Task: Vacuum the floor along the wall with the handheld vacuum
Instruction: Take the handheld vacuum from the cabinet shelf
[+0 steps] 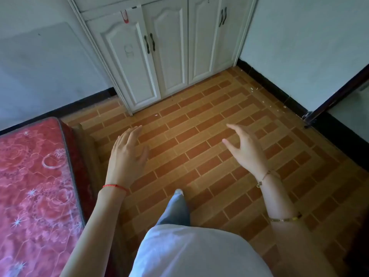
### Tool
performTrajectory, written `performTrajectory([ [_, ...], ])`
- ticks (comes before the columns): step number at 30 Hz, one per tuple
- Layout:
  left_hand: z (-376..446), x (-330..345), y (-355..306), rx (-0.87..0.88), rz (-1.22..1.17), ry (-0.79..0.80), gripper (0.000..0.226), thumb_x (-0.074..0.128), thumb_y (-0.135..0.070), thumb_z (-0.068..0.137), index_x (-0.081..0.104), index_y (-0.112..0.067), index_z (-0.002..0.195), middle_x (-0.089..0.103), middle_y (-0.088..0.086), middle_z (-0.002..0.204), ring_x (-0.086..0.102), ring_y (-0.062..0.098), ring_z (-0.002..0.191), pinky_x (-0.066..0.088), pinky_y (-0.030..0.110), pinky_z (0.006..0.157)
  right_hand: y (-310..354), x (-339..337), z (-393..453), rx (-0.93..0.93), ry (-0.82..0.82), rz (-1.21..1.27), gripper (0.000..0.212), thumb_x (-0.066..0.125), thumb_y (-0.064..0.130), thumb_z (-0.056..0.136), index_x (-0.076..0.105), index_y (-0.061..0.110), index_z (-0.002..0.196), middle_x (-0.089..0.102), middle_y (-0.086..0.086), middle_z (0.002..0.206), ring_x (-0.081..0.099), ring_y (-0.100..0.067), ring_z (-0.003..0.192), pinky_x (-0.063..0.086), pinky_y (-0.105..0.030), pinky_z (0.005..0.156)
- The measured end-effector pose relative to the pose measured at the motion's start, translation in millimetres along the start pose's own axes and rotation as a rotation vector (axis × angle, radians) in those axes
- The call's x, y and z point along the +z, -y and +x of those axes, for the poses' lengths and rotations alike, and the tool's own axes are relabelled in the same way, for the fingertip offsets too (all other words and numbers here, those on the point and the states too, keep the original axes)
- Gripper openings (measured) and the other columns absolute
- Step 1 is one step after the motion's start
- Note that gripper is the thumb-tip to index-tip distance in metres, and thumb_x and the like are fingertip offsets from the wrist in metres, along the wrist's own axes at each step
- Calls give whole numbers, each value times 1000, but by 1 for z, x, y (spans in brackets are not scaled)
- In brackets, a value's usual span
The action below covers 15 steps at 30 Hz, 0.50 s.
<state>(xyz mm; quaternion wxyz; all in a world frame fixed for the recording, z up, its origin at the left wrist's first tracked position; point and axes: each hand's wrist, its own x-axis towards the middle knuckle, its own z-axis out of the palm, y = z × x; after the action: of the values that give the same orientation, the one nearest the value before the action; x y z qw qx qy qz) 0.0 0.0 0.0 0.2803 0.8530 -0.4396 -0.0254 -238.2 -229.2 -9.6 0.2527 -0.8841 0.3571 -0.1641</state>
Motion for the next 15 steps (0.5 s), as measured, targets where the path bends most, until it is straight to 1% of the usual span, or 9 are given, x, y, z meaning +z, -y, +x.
performTrajectory([
  [3,33,11,1,-14,-27,-5,51,59,-24,96,45,-16,145,53,9,144,46,28,137,41,53,112,-11,1,29,39,0,7,51,59,38,93,48,19,139,52,1,140,44,-16,132,33,-26,107],
  [6,77,27,3,-13,-16,20,52,58,-26,97,44,-16,146,52,9,145,46,28,137,41,54,112,-21,3,66,75,21,4,51,59,37,93,48,19,140,51,1,141,43,-16,133,36,-29,108],
  [10,151,44,5,-35,-9,31,52,56,-31,98,42,-19,147,52,9,145,47,30,135,42,54,111,-33,2,130,102,23,1,51,58,36,94,46,19,141,48,2,144,40,-16,136,32,-26,107],
  [11,171,48,5,-28,-14,28,52,56,-31,98,43,-19,147,53,9,144,48,30,134,43,53,111,-35,0,149,107,22,2,52,57,36,94,45,19,141,48,1,145,40,-16,136,32,-27,108],
  [14,232,54,3,8,-28,16,50,56,-29,98,44,-18,145,54,9,142,50,30,131,44,50,110,-39,-6,204,134,11,15,52,56,38,94,44,21,142,46,1,146,41,-16,136,40,-35,108],
  [15,252,55,2,12,-40,17,50,57,-28,98,44,-18,145,54,9,142,50,29,131,44,49,110,-40,-7,223,142,6,20,52,56,39,94,43,22,142,46,2,146,40,-16,136,40,-36,108],
])
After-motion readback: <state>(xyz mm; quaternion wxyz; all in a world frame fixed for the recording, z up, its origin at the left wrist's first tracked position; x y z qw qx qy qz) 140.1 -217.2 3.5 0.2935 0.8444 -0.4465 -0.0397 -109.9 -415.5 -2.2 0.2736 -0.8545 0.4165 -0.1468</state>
